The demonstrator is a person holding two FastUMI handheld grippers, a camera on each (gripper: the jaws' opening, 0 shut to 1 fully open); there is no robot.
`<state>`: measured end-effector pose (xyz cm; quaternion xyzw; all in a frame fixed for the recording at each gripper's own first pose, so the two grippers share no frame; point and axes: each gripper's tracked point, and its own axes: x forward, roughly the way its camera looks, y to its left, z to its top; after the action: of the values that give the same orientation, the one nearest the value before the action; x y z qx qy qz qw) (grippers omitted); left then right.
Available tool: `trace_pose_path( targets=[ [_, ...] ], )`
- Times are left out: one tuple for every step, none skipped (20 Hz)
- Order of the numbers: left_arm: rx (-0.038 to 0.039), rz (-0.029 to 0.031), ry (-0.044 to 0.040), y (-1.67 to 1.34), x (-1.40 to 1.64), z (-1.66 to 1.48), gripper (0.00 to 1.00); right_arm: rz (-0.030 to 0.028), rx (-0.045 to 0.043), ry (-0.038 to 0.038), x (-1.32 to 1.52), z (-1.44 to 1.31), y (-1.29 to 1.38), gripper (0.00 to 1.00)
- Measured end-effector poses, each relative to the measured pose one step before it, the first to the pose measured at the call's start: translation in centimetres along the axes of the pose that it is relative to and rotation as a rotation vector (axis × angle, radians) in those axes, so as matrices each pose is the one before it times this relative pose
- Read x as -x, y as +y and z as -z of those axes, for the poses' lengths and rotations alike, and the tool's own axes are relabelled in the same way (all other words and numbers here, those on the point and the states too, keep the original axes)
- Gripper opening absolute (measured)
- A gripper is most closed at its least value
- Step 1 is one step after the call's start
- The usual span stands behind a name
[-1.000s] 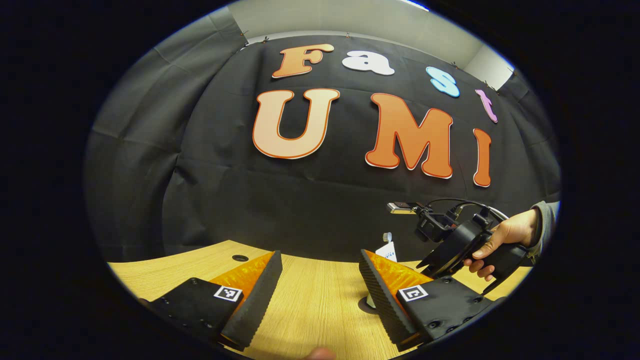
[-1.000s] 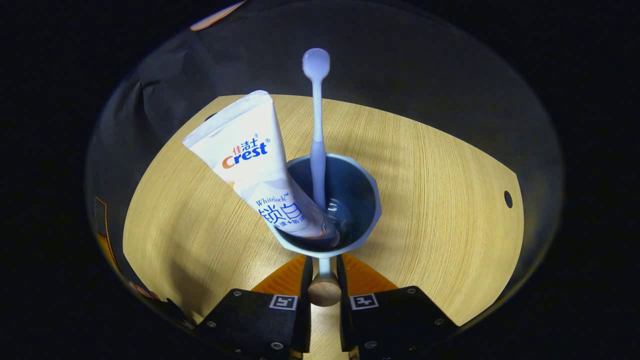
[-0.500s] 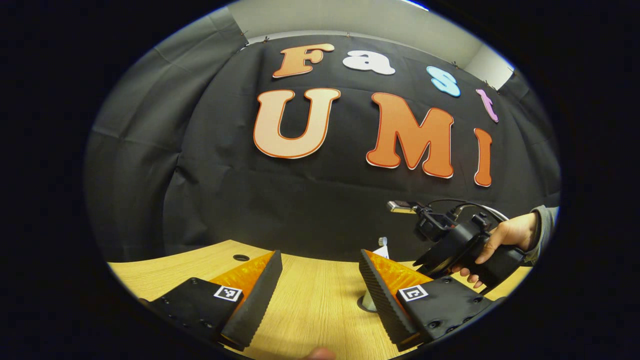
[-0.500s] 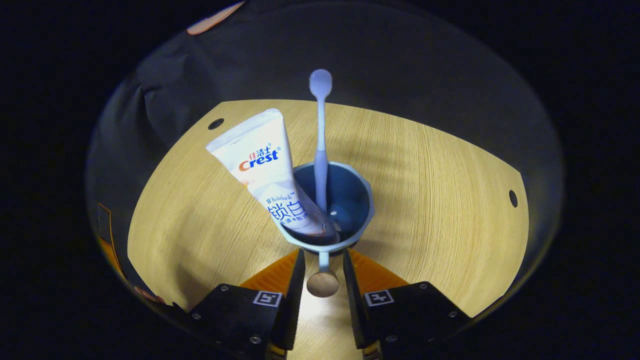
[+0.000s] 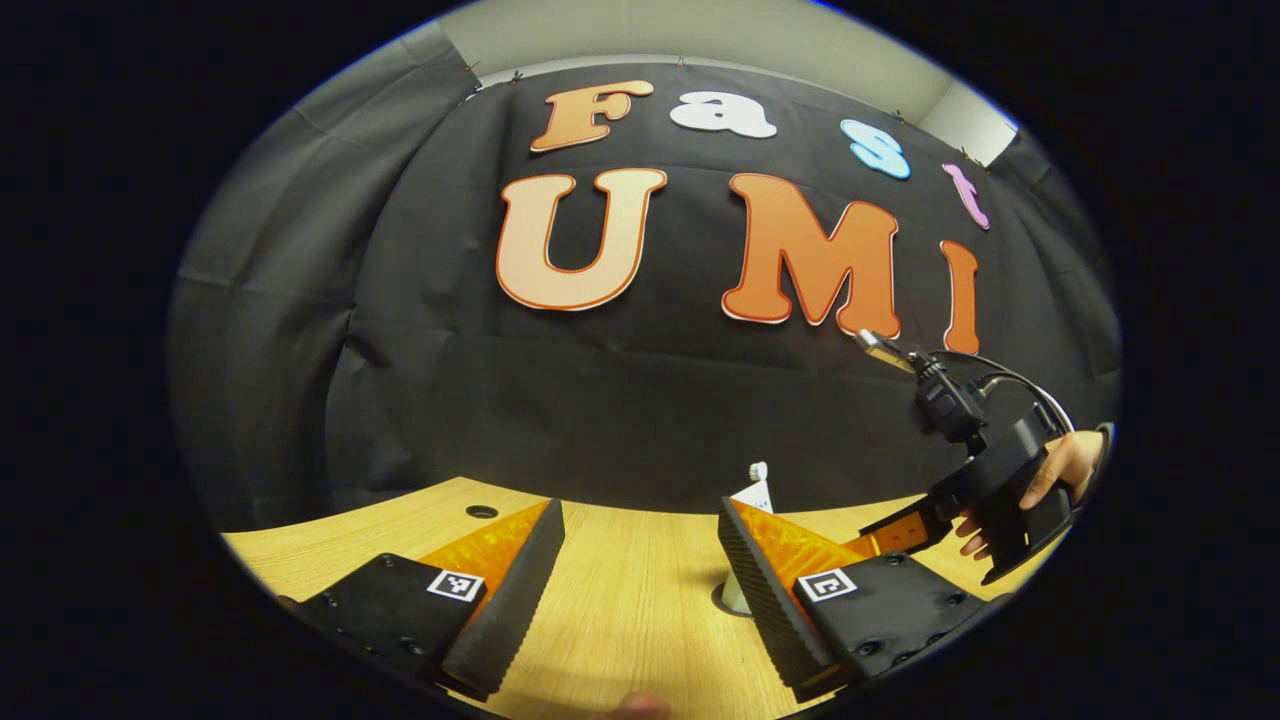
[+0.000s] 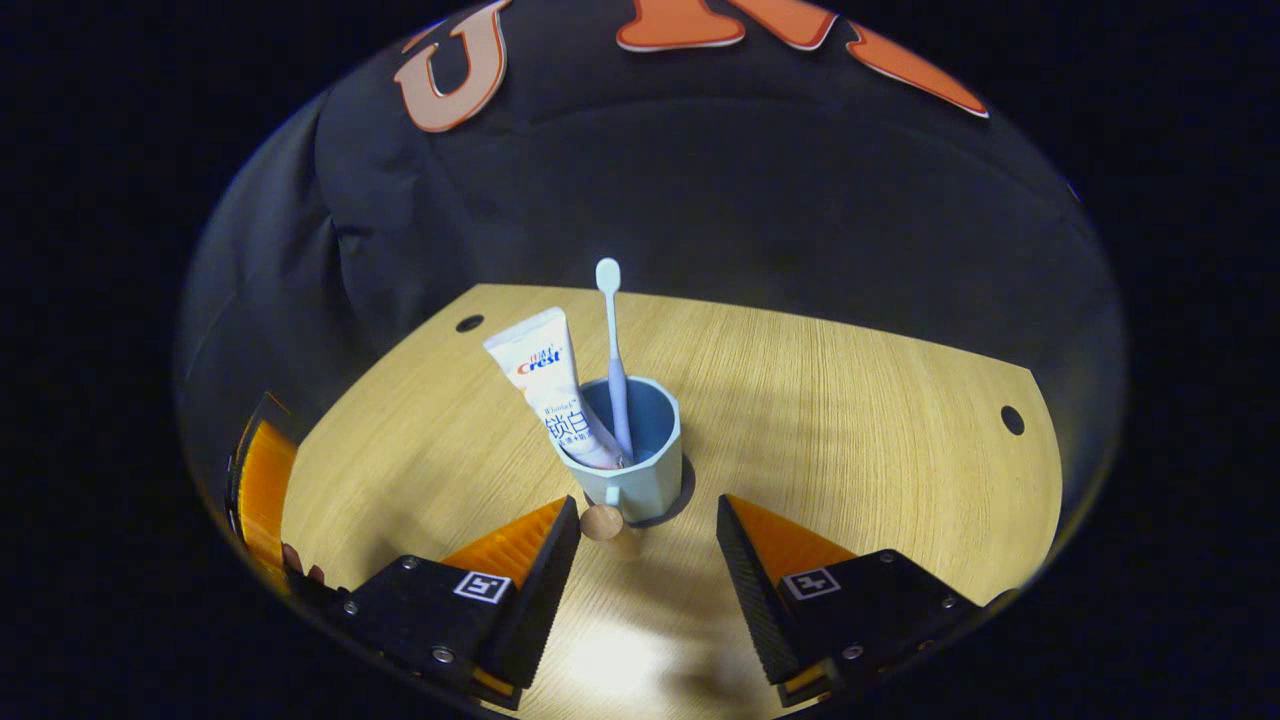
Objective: Put the toothbrush and toothpaste on the desktop into the cup, then pick up the cup and place it on the coaster on the desktop.
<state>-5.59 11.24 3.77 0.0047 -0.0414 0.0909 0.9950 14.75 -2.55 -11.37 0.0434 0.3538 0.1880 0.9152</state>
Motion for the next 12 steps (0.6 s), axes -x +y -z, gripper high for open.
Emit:
trace_pose_path(
  targets=[
    [-0.0165, 0.00206, -0.01072, -0.367, 0.138, -0.132, 0.98, 0.00849, 0.0056, -0.04675, 0.518, -0.278, -0.495, 0.84],
    [-0.01592, 0.00825, 0.00575, -0.584, 0.029, 0.126, 0.98, 0.01468, 0.00672, -0.03854, 0.343, -0.236, -0.672, 0.84],
    [-0.00797, 0.00663, 0.01304, -0.485, -0.043, 0.249, 0.98, 0.01055, 0.00366, -0.03512, 0.558, -0.326, -0.638, 0.84],
    [-0.00422, -0.00454, 0.00772, -0.362, -0.121, 0.011, 0.98, 0.0068, -0.00007, -0.02889, 0.562, -0.337, -0.534, 0.84],
    [-0.00083, -0.00356, -0.01096, -0.291, 0.009, -0.614, 0.98, 0.00581, -0.00049, -0.03271, 0.576, -0.266, -0.434, 0.84],
    [-0.00741, 0.0014, -0.01179, -0.432, 0.034, -0.721, 0.98, 0.01309, -0.00477, -0.04099, 0.435, -0.619, -0.632, 0.84],
    [-0.01106, 0.00496, -0.00712, -0.586, 0.064, -0.417, 0.97, 0.01329, -0.01273, -0.05224, 0.331, -0.663, -0.642, 0.84],
    [-0.01028, 0.00597, -0.00628, -0.596, -0.058, -0.458, 0.97, 0.0088, -0.01514, -0.04147, 0.663, -0.788, -0.674, 0.84],
    [-0.00623, 0.00825, -0.00348, -0.616, -0.057, -0.32, 0.97, 0.00482, -0.01394, -0.02916, 0.472, -0.298, -0.485, 0.84],
    [0.00058, 0.00792, -0.00399, -0.7, -0.198, -0.35, 0.97, 0.00766, -0.00542, -0.02655, 0.412, -0.142, -0.506, 0.84],
    [0.0045, 0.01005, -0.00023, -0.785, -0.108, -0.259, 0.97, 0.01332, 0.00568, -0.02278, 0.191, -0.104, -0.483, 0.84],
    [0.00533, 0.00737, 0.00063, -0.773, -0.253, -0.167, 0.98, 0.01892, 0.01361, -0.02201, 0.263, -0.13, -0.643, 0.84]
  ],
)
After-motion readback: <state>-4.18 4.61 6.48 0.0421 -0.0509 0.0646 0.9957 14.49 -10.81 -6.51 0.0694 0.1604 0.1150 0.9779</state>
